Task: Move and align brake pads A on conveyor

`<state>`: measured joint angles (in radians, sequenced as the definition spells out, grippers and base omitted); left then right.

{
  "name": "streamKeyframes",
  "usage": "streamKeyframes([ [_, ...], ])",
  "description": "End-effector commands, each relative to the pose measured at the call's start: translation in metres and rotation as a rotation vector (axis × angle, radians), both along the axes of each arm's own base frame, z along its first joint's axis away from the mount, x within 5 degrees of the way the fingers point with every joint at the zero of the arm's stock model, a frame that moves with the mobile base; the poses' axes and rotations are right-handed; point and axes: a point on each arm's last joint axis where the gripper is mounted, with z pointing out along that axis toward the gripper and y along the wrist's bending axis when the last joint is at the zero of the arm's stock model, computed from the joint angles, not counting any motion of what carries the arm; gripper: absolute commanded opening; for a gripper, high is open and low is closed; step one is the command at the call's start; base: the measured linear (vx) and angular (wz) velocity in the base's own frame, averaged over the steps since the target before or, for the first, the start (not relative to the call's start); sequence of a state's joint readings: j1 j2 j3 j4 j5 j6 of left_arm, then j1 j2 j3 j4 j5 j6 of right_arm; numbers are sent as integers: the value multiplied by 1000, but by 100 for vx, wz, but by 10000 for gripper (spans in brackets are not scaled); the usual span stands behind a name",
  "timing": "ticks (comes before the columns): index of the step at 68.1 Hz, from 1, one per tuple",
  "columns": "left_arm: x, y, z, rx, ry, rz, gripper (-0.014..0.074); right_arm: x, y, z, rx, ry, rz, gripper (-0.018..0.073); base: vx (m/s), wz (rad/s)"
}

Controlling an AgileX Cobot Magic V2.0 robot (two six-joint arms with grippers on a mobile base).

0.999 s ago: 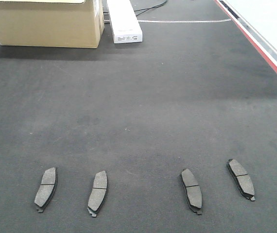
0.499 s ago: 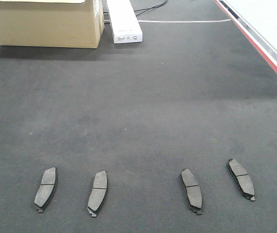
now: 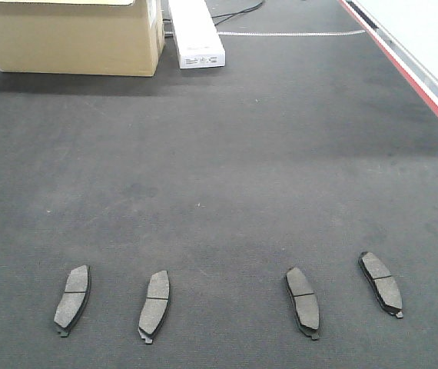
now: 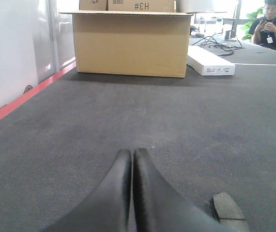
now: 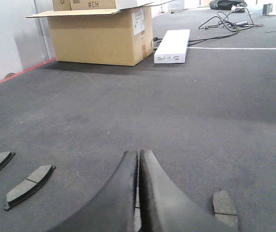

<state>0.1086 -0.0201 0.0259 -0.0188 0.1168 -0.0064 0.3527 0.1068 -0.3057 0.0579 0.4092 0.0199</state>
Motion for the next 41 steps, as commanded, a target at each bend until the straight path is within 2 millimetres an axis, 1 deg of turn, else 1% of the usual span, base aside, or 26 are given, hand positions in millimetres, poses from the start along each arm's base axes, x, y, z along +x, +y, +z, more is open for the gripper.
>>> streamKeyframes([
  [1,0,0,0,-4,-62,3,-6,0,-1,15,22,-90,-7,-11,0,0],
  [41,0,0,1,-6,-63,4,-6,0,-1,15,22,-90,-7,-11,0,0],
])
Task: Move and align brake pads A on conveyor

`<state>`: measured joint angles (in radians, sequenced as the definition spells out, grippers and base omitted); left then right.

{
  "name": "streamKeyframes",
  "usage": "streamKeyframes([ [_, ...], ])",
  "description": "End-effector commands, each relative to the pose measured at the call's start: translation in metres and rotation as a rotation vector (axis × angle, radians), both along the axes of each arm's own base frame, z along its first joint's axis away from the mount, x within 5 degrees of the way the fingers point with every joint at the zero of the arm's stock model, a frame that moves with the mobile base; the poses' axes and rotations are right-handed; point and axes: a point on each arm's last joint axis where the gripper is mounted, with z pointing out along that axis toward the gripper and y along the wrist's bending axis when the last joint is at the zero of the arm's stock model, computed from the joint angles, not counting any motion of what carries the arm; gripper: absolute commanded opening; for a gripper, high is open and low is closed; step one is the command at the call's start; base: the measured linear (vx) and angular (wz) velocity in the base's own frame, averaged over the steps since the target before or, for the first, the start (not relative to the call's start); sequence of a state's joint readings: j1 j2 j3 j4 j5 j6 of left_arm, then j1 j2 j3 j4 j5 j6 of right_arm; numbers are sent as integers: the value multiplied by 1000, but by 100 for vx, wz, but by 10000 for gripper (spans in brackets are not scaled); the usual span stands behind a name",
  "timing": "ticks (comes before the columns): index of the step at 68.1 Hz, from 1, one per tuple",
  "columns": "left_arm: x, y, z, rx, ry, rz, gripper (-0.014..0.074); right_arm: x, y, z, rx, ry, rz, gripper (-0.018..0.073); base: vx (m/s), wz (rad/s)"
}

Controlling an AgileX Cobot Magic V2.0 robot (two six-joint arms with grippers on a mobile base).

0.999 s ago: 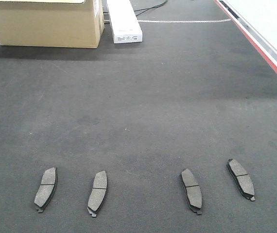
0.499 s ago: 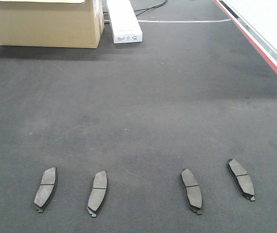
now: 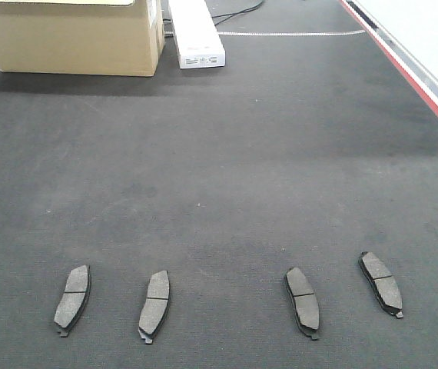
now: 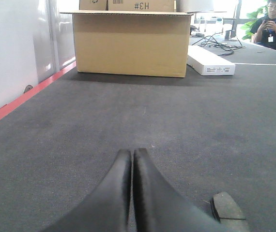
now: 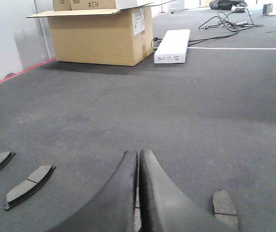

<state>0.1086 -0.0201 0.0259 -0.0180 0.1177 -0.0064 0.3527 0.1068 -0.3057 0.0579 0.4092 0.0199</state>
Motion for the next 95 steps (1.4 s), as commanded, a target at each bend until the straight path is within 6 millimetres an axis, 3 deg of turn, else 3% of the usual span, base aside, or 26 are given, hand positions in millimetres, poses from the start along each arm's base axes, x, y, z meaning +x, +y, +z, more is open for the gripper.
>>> streamKeyframes([
  [1,0,0,1,-7,-64,3,-6,0,-1,15,22,-90,-7,-11,0,0],
  [18,0,0,1,-7,-64,3,-6,1,-2,15,-2,-104,-33,-11,0,0],
  [39,0,0,1,-7,-64,3,-6,1,-18,12,-19,-115,-371,-11,0,0],
  [50,0,0,1,-7,-64,3,-6,-4,-21,-17,-2,-129,-445,-11,0,0],
  [72,0,0,1,-7,-64,3,-6,7,-24,-66,-1,-23,-464,-11,0,0],
  [84,0,0,1,-7,-64,3,-6,12,-22,-83,-20,-67,-422,-11,0,0],
  [95,0,0,1,-7,-64,3,-6,12,-17,-81,-52,-95,-338,-11,0,0],
])
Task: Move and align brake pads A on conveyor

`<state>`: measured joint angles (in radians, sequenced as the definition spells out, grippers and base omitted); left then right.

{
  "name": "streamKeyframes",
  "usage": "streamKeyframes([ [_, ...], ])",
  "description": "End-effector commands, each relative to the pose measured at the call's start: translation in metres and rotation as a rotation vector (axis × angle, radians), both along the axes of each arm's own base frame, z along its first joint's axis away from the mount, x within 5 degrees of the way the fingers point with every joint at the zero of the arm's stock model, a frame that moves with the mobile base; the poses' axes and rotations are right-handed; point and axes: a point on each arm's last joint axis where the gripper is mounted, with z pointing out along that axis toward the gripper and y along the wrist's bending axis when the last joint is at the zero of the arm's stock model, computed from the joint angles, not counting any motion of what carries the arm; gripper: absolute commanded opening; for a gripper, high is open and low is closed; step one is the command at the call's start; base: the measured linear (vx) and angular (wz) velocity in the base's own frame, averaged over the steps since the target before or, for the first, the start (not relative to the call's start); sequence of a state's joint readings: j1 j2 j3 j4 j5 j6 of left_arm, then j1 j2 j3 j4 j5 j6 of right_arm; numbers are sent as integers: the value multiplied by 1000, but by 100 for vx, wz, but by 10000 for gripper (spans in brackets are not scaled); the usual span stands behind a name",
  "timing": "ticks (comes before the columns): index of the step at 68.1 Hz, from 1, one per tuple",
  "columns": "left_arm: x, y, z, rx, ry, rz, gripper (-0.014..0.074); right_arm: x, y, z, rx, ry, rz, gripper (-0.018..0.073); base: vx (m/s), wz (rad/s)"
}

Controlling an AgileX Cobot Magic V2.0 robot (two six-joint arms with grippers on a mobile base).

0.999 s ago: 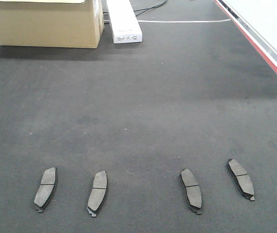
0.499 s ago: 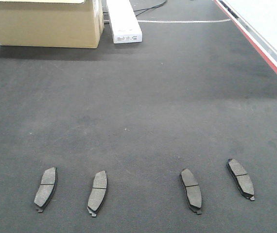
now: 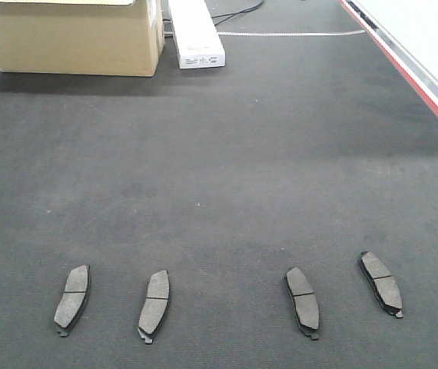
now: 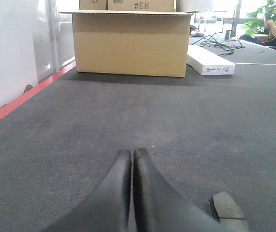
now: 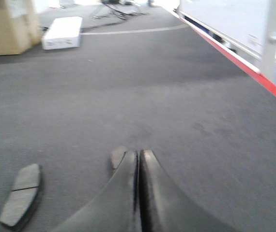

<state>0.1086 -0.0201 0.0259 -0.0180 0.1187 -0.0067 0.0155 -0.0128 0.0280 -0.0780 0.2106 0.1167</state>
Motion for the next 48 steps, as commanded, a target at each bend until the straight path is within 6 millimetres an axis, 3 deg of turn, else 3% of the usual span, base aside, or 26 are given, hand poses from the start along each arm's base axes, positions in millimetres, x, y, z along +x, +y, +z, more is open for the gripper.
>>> streamKeyframes([
  [1,0,0,1,-6,-65,3,-6,1,2,6,-30,-101,36,-11,0,0],
  [48,0,0,1,-6,-65,3,-6,0,0,15,-58,-200,-7,-11,0,0],
])
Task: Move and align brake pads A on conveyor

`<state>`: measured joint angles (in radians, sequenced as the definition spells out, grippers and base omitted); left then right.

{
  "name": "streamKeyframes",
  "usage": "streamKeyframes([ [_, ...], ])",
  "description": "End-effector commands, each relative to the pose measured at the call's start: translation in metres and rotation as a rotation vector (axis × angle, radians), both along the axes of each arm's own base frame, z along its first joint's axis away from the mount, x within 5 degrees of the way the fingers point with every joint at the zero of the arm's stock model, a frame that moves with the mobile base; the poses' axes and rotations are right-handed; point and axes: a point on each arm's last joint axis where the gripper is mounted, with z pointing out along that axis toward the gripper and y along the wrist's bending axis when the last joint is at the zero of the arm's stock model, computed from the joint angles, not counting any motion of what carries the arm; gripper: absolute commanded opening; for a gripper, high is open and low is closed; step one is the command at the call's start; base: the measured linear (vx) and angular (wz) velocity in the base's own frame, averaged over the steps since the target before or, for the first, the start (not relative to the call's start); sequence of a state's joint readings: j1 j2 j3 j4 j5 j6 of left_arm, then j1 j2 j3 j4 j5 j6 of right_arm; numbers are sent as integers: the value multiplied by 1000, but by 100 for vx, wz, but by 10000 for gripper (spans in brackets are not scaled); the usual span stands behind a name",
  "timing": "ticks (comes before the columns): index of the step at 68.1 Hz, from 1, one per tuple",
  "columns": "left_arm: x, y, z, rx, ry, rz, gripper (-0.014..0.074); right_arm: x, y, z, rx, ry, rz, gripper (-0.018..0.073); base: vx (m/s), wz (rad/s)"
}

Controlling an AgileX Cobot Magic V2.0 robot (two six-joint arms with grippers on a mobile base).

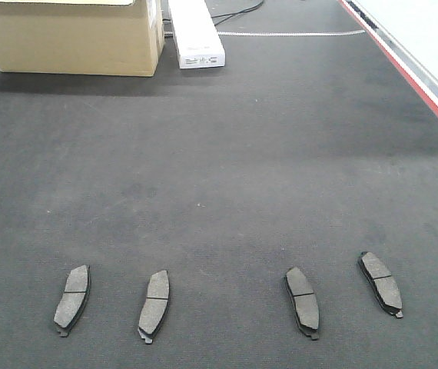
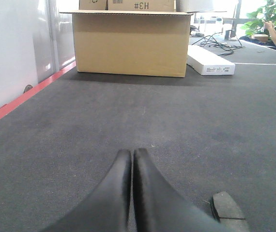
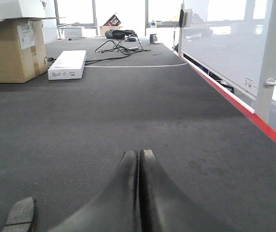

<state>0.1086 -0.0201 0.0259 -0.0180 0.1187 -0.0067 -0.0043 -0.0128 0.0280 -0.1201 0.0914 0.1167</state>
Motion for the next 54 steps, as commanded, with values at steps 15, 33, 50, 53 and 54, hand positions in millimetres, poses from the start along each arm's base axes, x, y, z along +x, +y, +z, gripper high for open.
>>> streamKeyframes([
  [15,0,0,1,-6,-65,3,-6,0,1,3,-18,-75,4,-11,0,0],
  [33,0,0,1,-6,-65,3,-6,0,1,3,-23,-73,4,-11,0,0],
  [50,0,0,1,-6,-65,3,-6,0,1,3,-23,-73,4,-11,0,0],
  [53,0,0,1,-6,-65,3,-6,0,1,3,-23,-73,4,-11,0,0],
  [54,0,0,1,-6,-65,3,-6,0,1,3,-23,-73,4,-11,0,0],
])
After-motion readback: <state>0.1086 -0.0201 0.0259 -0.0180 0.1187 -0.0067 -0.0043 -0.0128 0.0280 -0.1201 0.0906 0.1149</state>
